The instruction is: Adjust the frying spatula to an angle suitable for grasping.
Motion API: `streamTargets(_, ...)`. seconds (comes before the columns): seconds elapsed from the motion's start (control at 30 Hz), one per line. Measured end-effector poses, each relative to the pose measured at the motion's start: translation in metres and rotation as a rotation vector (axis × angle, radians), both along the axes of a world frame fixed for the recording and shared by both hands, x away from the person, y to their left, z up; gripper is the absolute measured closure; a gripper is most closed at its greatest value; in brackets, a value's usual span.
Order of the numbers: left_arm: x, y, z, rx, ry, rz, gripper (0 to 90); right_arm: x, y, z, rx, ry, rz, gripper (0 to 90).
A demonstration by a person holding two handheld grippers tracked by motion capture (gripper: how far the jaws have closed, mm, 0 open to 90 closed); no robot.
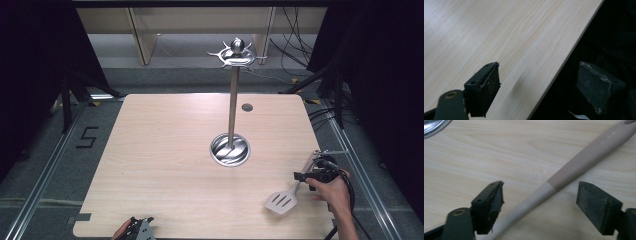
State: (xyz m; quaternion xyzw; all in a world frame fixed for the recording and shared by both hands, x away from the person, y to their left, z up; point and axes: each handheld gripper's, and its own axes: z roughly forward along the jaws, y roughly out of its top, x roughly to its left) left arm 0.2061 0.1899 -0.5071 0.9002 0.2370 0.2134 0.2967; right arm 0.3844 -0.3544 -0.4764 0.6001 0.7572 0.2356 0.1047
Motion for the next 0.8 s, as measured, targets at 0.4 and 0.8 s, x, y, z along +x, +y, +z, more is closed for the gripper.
streamTargets(0.4,0.0,0.0,0.0,-0.018,0.012,-0.017,17.8,0.009,0.013,-0.002,-0.066,0.043,-0.004,34.0)
streamTargets(0.8,-0.001,-0.001,-0.001,-0.009,0.013,-0.001,17.7,0.021,0.026,-0.002,-0.06,0.152,-0.128,36.0)
